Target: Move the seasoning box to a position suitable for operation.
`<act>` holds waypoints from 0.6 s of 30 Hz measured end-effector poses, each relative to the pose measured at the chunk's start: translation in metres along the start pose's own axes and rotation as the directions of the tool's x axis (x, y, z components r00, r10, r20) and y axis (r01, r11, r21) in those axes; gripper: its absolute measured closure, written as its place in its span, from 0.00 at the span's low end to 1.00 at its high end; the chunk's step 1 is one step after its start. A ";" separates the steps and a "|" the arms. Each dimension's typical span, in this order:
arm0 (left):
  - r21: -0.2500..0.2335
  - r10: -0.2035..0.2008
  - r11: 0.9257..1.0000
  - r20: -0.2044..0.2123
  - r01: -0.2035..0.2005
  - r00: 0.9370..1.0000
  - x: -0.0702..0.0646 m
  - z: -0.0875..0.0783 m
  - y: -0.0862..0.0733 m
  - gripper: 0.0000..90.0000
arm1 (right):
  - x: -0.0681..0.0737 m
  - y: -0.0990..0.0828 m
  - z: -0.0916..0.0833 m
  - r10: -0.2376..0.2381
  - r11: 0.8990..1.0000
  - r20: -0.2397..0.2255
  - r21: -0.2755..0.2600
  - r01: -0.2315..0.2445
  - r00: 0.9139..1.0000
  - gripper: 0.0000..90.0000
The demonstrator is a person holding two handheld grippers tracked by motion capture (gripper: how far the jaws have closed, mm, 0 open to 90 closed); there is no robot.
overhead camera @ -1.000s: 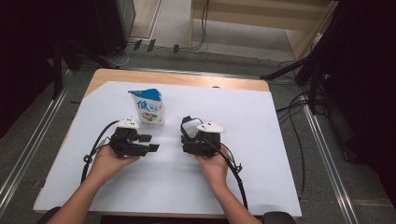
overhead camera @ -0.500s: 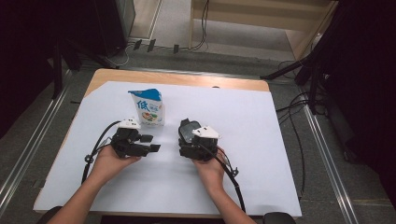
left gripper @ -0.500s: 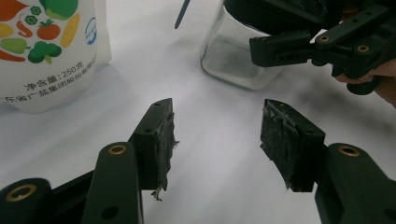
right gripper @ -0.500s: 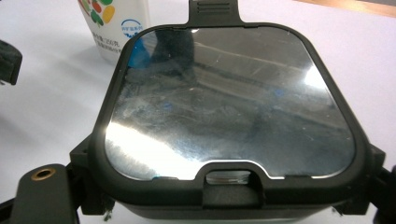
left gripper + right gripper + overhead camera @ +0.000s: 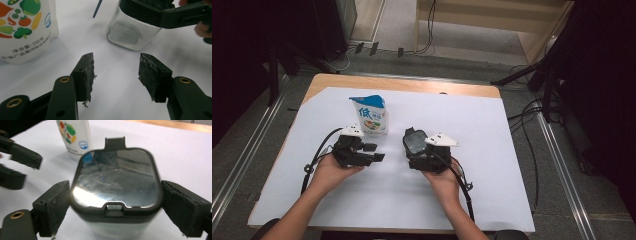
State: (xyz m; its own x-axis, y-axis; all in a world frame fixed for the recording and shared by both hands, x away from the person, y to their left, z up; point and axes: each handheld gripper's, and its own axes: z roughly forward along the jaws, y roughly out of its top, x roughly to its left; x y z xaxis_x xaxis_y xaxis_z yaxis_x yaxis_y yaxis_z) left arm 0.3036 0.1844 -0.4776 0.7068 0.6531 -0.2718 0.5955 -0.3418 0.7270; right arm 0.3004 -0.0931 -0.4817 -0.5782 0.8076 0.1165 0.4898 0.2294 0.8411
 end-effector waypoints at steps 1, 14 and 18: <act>-0.003 -0.002 1.000 0.003 0.002 1.000 0.000 0.000 0.000 0.55 | -0.001 0.001 -0.005 -0.008 1.000 -0.014 0.003 0.008 1.000 0.17; 0.041 0.059 0.997 0.016 -0.059 0.998 -0.014 0.009 0.020 0.97 | -0.031 0.012 -0.046 -0.054 0.999 -0.078 -0.001 0.054 0.995 0.53; 0.052 0.067 0.996 0.026 -0.068 0.997 -0.016 0.018 0.033 1.00 | -0.053 0.019 -0.041 -0.027 0.999 -0.094 0.019 0.028 0.995 0.66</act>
State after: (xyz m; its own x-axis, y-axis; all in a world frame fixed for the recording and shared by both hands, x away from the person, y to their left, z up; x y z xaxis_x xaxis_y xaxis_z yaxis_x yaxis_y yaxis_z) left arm 0.3190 0.1501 -0.4603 0.7548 0.6109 -0.2388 0.5649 -0.4205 0.7100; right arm 0.3135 -0.1539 -0.4506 -0.6496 0.7467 0.1431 0.4853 0.2624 0.8341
